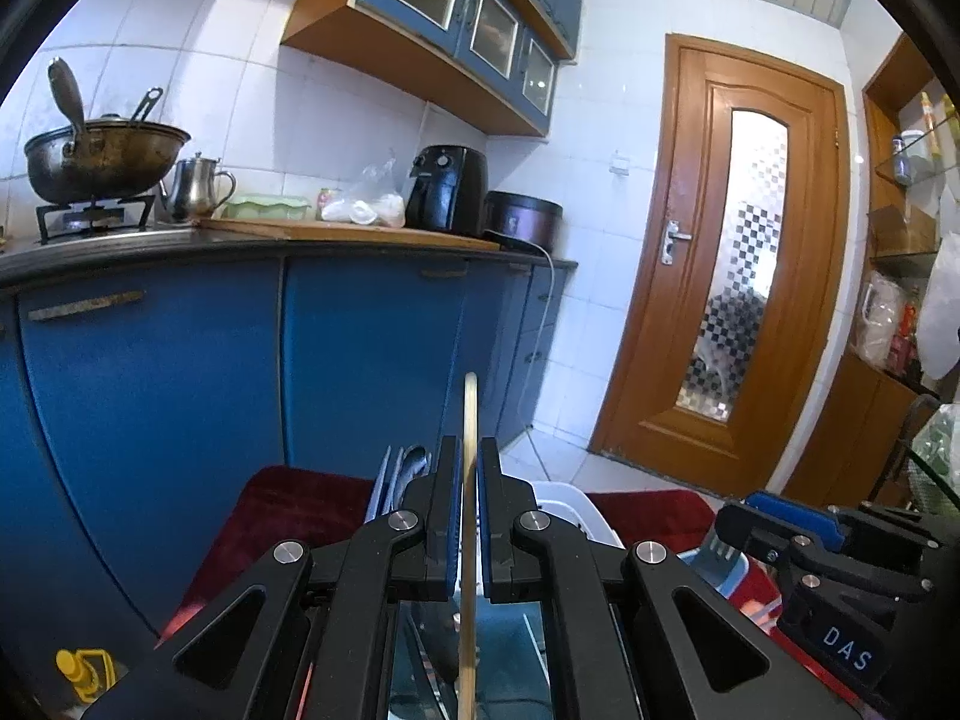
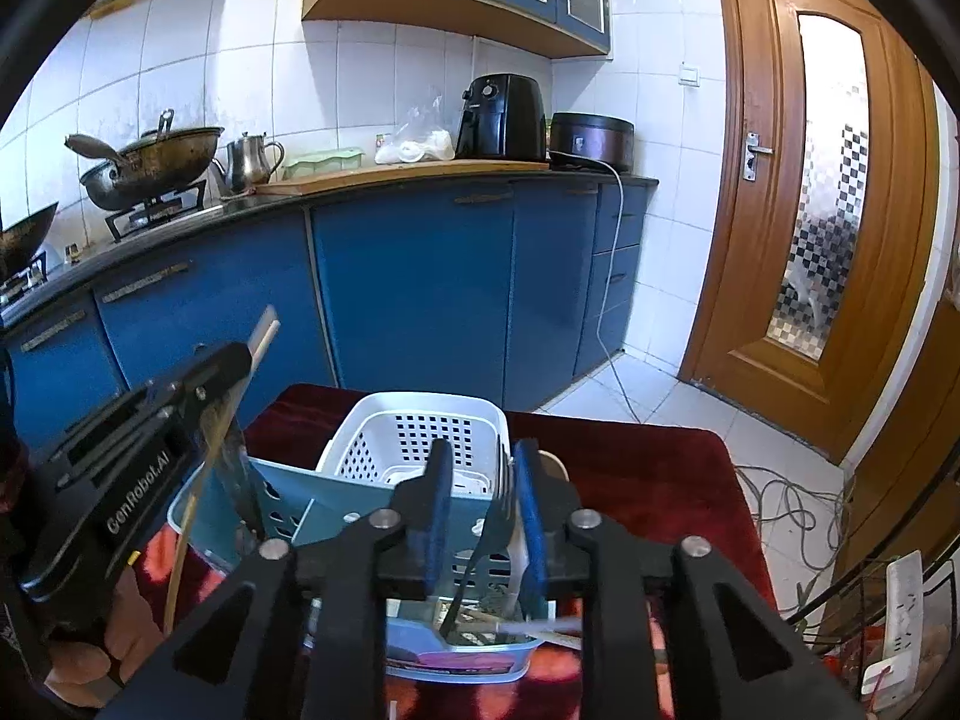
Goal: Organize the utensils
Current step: 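Open both grippers to release the chopstick and fork into the caddy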
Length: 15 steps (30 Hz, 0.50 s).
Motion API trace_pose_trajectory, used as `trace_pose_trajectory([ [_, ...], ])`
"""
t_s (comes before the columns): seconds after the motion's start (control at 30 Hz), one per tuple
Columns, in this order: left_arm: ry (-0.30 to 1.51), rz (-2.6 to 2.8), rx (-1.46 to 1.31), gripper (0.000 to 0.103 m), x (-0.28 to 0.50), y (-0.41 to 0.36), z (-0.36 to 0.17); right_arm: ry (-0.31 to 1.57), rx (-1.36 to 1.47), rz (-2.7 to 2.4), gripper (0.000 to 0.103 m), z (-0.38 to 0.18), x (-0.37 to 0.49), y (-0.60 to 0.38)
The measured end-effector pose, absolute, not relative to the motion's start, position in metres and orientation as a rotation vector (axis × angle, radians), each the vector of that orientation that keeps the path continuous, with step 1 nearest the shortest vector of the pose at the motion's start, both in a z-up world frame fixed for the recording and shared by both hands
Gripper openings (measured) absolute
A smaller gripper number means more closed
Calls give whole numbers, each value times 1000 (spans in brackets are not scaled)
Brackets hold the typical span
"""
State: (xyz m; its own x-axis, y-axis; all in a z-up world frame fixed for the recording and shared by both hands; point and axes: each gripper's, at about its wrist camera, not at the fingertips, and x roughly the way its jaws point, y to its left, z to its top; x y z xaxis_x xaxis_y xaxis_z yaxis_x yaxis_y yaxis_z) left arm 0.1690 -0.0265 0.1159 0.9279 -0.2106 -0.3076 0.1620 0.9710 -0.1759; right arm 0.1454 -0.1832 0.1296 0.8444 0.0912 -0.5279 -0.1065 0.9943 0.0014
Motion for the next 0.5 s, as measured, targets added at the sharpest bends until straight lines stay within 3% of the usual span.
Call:
trace_pose_trajectory([
  [0.5, 410, -222, -143, 5, 162, -25, 107, 512, 60, 145, 28, 142, 124, -197],
])
